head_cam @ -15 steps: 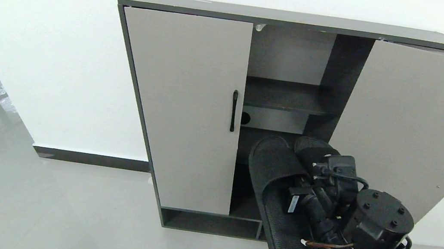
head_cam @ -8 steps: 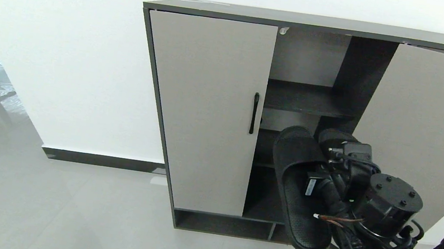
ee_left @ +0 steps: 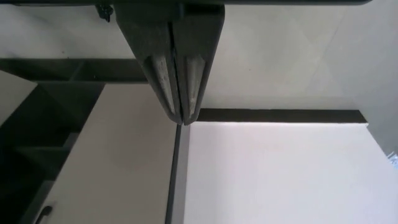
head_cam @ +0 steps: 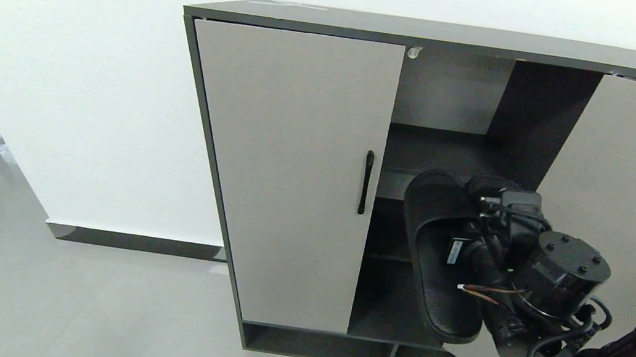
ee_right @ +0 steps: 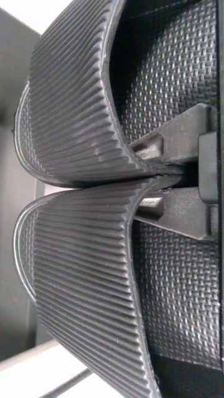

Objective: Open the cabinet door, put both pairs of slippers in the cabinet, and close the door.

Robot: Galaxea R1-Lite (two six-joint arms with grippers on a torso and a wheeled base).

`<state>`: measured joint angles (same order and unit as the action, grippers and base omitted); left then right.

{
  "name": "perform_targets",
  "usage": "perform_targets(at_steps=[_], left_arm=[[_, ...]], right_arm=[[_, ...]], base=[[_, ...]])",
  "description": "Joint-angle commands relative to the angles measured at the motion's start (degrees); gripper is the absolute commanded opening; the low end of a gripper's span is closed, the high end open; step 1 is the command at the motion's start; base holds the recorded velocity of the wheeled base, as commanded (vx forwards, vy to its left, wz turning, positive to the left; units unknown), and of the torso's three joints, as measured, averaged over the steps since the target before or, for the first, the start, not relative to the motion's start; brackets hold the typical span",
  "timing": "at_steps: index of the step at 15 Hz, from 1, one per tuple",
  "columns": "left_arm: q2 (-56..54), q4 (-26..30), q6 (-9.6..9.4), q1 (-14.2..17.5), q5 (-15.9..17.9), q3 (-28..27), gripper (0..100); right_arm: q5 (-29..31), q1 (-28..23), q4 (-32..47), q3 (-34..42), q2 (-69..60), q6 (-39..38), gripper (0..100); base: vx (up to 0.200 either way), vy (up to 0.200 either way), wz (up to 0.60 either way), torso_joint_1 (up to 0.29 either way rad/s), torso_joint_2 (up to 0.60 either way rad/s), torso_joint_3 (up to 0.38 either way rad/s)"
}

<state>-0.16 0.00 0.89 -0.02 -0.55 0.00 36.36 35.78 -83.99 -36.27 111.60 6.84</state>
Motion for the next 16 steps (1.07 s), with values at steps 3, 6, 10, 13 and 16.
perform_targets(at_steps=[3, 6, 10, 13, 16], left_arm=[[0.16, 0.0, -0.01, -0.06, 0.02, 0.0, 0], [0.16, 0.0, -0.01, -0.06, 0.02, 0.0, 0], [0.16, 0.0, -0.01, -0.06, 0.02, 0.0, 0], [0.16, 0.0, 0.08, -0.06, 0.02, 0.0, 0], [0.16, 0.0, 0.08, -0.06, 0.02, 0.0, 0]], right_arm=[[-0.07, 0.08, -0.03, -0.82, 0.02, 0.19, 0], [-0.07, -0.18, 0.15, -2.32, -0.07, 0.63, 0], [-1.21, -2.12, 5.95, -9.0, -0.07, 1.77, 0], [-2.7, -4.14, 16.76, -18.84, -0.07, 1.6, 0], [-4.72, -5.81, 26.34, -28.07, 0.63, 0.81, 0]], base=[[0.2, 0.0, 0.0, -0.002, 0.0, 0.007], [0.2, 0.0, 0.0, 0.002, 0.0, 0.004], [0.2, 0.0, 0.0, 0.002, 0.0, 0.004], [0.133, 0.0, 0.0, 0.002, 0.0, 0.002], [0.0, 0.0, 0.0, 0.0, 0.0, 0.0]])
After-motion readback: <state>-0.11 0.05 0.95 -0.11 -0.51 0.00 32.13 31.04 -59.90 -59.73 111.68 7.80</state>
